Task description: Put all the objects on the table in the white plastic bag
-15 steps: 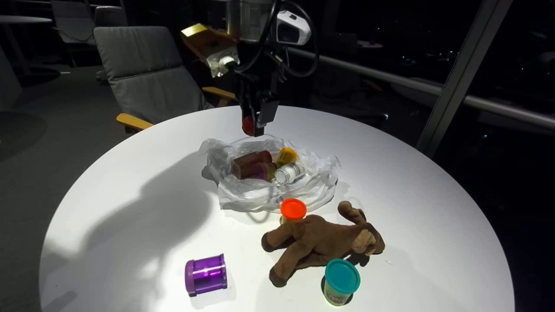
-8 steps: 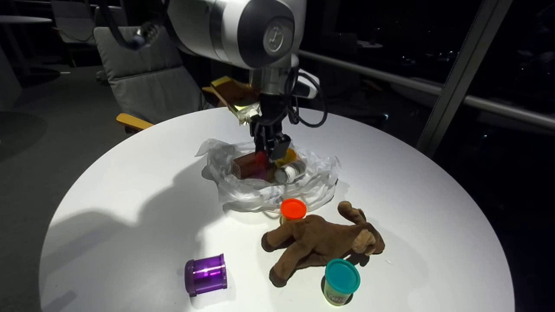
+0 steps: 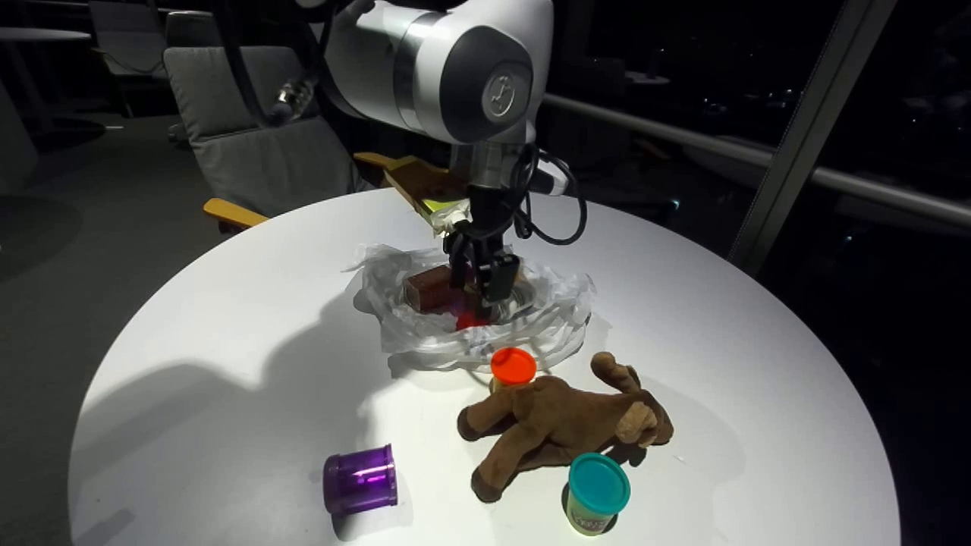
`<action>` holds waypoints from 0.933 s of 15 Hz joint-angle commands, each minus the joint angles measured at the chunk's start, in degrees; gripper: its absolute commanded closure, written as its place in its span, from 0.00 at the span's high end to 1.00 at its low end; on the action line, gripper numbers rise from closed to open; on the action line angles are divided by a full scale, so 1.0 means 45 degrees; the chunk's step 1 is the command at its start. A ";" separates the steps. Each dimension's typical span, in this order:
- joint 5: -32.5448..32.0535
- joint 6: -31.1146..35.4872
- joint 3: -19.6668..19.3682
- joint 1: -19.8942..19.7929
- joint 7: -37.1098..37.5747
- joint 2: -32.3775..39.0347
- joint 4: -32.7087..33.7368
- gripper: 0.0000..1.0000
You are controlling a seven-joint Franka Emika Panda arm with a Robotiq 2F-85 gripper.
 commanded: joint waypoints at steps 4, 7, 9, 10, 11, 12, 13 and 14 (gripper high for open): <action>0.0340 -0.0594 0.0412 -0.0369 -0.1344 -0.2653 -0.2067 1.00; 0.0898 -0.0424 0.0567 -0.0674 -0.1865 -0.4678 -0.4228 1.00; 0.1408 -0.0394 0.0604 -0.0874 -0.2224 -0.5909 -0.5620 0.99; 0.1592 -0.0307 0.0600 -0.0919 -0.2372 -0.6540 -0.6353 1.00; 0.1774 -0.0263 0.0589 -0.0962 -0.2535 -0.7200 -0.7094 1.00; 0.1954 -0.0111 0.0598 -0.0976 -0.2722 -0.7713 -0.7768 1.00; 0.2060 -0.0128 0.0587 -0.0976 -0.2853 -0.8114 -0.8279 1.00; 0.2284 -0.0147 0.0612 -0.0978 -0.3057 -0.8377 -0.8706 1.00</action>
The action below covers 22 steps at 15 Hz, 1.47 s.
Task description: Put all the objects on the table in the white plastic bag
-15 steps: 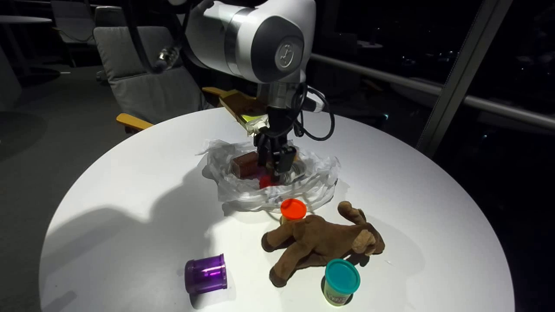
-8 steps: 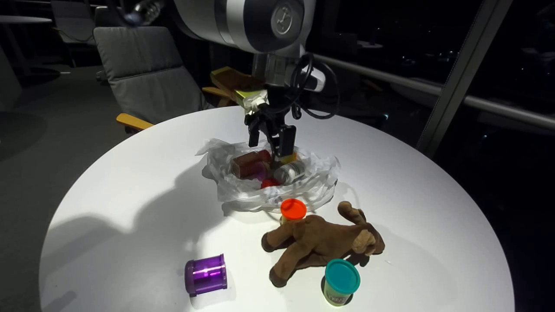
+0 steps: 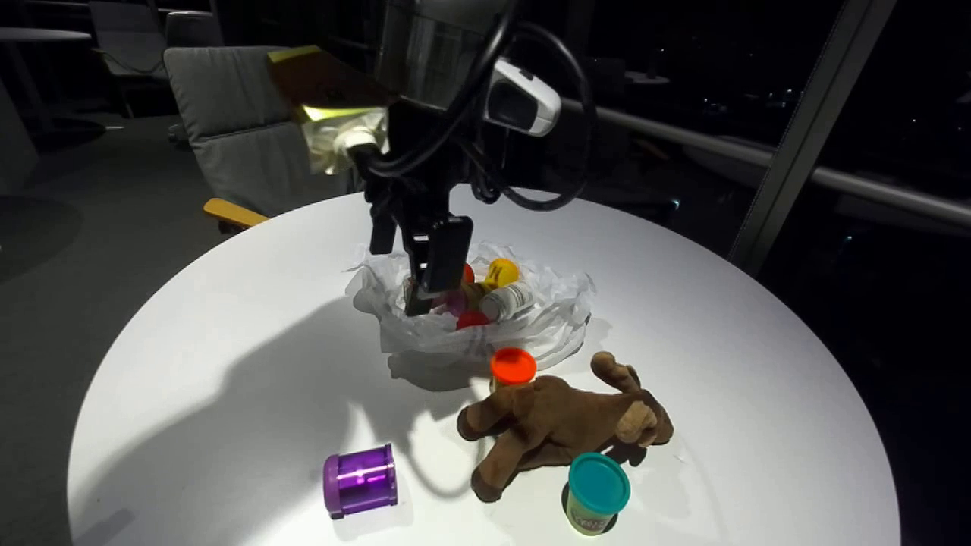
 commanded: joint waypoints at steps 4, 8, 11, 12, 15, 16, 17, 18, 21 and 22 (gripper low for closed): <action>0.1320 0.0813 0.0294 -0.0116 -0.1110 -0.1538 -0.3033 1.00; 0.1540 0.2680 0.0378 -0.0117 -0.0982 -0.0076 -0.3235 1.00; 0.1031 0.3405 0.0306 -0.0079 -0.0486 0.0571 -0.3283 1.00; 0.0995 0.3616 0.0293 -0.0078 -0.0450 0.0749 -0.3293 1.00; 0.1639 0.5179 0.0684 -0.0368 -0.1059 0.2626 -0.2648 1.00; 0.1797 0.5460 0.0845 -0.0567 -0.1172 0.3026 -0.2560 1.00; 0.0584 0.4991 -0.0027 -0.0173 -0.0302 0.2845 -0.2210 1.00; 0.0529 0.5092 0.0022 -0.0160 -0.0308 0.3438 -0.2070 1.00; -0.0332 0.4542 -0.0696 -0.0046 0.0029 0.3596 -0.1433 1.00; -0.0479 0.4609 -0.0861 -0.0037 0.0102 0.3504 -0.1397 0.96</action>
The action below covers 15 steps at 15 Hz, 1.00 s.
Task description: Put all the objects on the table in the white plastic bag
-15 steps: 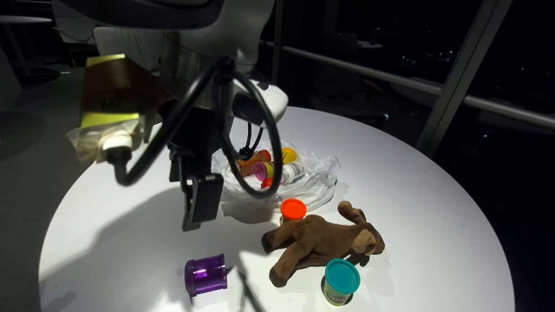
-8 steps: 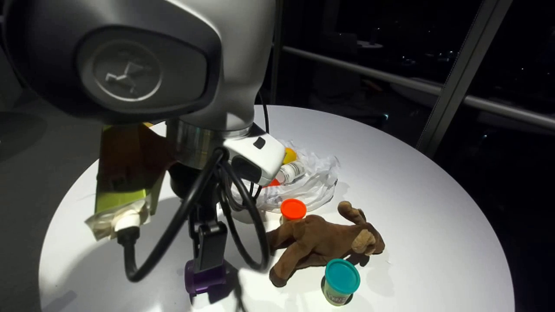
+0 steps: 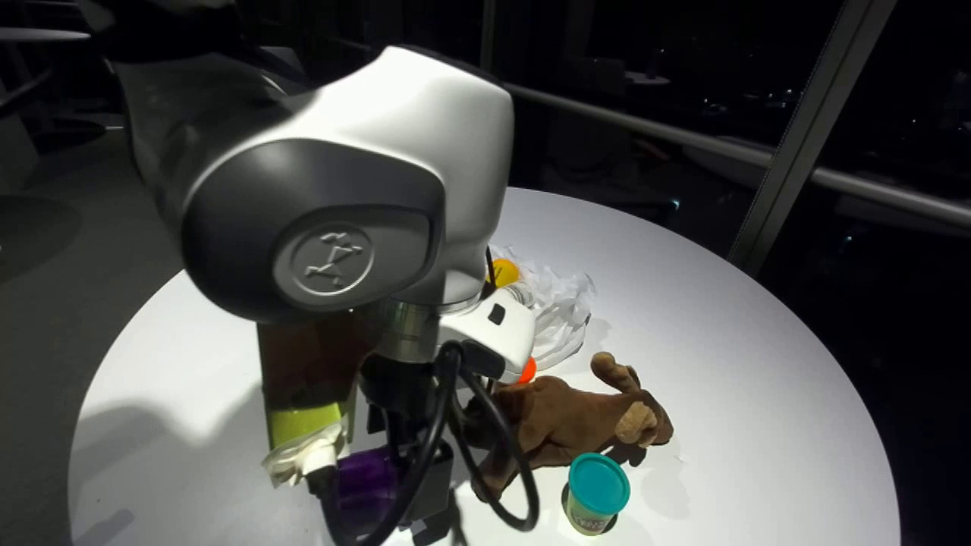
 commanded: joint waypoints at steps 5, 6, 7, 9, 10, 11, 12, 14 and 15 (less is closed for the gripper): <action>-0.0393 -0.0168 -0.0146 -0.0165 0.0212 -0.0567 0.0072 0.53; -0.0315 -0.0454 -0.0007 -0.0288 0.0055 -0.0796 0.0055 0.45; -0.0144 -0.0212 0.0229 -0.0315 0.0007 -0.0730 -0.0112 0.36; 0.0213 -0.0508 0.0670 -0.0593 -0.0269 -0.0835 -0.0095 0.29; 0.0353 -0.0617 0.0838 -0.0655 -0.0317 -0.0784 -0.0063 0.64; 0.0543 -0.0674 0.1043 -0.0764 -0.0400 -0.0714 -0.0038 0.60; 0.0647 -0.0681 0.1166 -0.0778 -0.0401 -0.0593 -0.0004 0.60; 0.0977 -0.0748 0.1456 -0.0935 -0.0567 -0.0461 0.0024 0.23; 0.0979 -0.0792 0.1462 -0.0920 -0.0541 -0.0431 0.0023 0.28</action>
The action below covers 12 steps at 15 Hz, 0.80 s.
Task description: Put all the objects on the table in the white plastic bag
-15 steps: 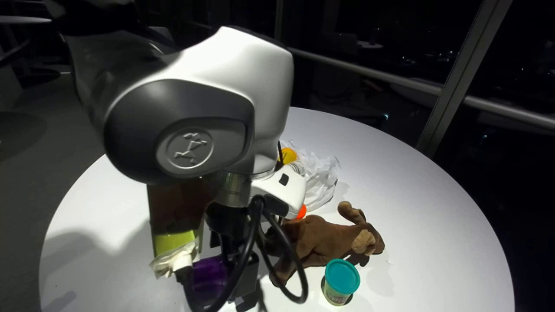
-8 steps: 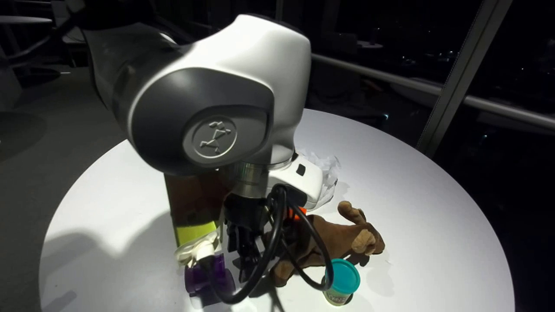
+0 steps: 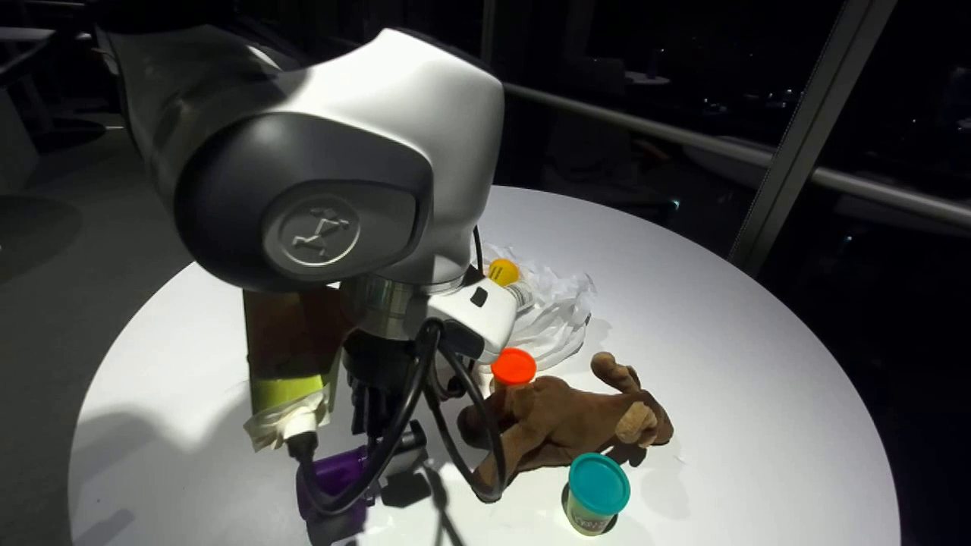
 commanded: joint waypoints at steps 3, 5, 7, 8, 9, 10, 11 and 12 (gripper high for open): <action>0.0091 -0.0390 0.0044 -0.0106 -0.0038 -0.0237 -0.0178 0.66; -0.0096 -0.0210 -0.0216 0.0031 0.0175 -0.0368 -0.0278 0.71; -0.0481 -0.0278 -0.0676 0.0160 0.0399 -0.0717 -0.0297 0.86; -0.0698 -0.0281 -0.0903 0.0232 0.0525 -0.0836 -0.0293 0.93; -0.0877 -0.0337 -0.1092 0.0235 0.0599 -0.1031 -0.0312 0.99; -0.1021 -0.0416 -0.1244 0.0222 0.0655 -0.1152 -0.0302 1.00; -0.1055 -0.0566 -0.1293 0.0135 0.0630 -0.1285 -0.0301 1.00; -0.0998 -0.0703 -0.1271 0.0033 0.0544 -0.1405 -0.0303 1.00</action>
